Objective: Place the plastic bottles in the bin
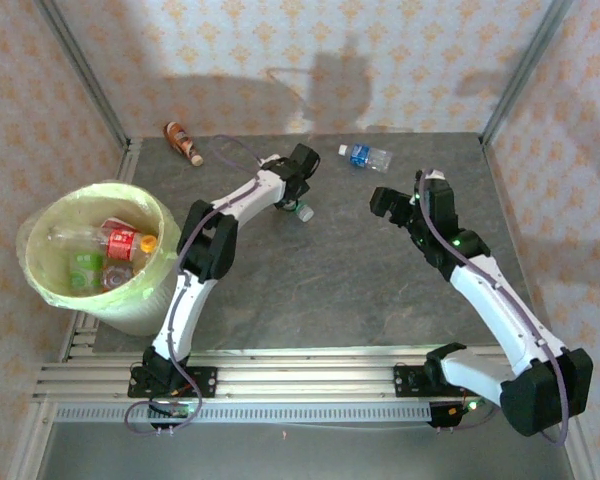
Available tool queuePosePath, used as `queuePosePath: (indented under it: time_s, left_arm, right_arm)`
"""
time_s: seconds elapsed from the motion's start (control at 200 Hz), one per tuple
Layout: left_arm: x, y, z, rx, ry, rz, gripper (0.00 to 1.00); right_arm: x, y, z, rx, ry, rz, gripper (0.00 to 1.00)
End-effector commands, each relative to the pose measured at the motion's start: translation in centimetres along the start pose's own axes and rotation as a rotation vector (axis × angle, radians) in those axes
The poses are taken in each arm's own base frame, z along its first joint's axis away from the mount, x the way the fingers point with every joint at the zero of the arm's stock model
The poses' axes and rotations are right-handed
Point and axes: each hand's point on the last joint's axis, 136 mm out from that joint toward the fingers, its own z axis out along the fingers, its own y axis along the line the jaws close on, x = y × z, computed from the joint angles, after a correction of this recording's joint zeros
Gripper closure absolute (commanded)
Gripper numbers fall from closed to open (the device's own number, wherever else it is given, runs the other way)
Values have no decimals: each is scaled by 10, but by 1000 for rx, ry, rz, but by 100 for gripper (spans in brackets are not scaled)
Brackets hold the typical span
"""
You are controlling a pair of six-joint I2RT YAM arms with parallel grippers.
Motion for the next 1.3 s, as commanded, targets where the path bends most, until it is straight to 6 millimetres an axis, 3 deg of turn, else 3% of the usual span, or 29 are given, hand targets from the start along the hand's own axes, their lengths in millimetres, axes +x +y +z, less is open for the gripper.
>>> queuePosePath:
  time_s: [0.0, 0.265, 0.285, 0.34, 0.731, 0.851, 0.941, 1.156, 1.296]
  left_arm:
    - [-37, -22, -56, 137, -95, 45, 51]
    - [-52, -15, -139, 278, -102, 68, 53]
    - [-59, -16, -157, 311, -118, 65, 53]
    - [-66, -13, -180, 342, -137, 75, 53]
    - [-111, 44, -316, 360, -288, 170, 53]
    - [-132, 73, -353, 312, -390, 176, 53]
    - [-150, 106, -373, 199, -471, 178, 53]
    - [-184, 200, -384, -76, -573, 51, 53]
    - [-191, 239, -401, -187, -644, -11, 53]
  right_arm:
    - [-9, 41, -3, -236, -42, -9, 0]
    - [-20, 87, -5, -487, -78, -60, 0]
    - [-21, 90, -5, -501, -78, -65, 0]
    - [-24, 96, -3, -529, -77, -72, 0]
    - [-31, 97, 19, -500, -64, -44, 0]
    - [-29, 93, 21, -473, -59, -40, 0]
    - [-29, 89, 22, -453, -60, -37, 0]
    - [-27, 86, 21, -441, -52, -30, 0]
    - [-25, 85, 22, -433, -46, -25, 0]
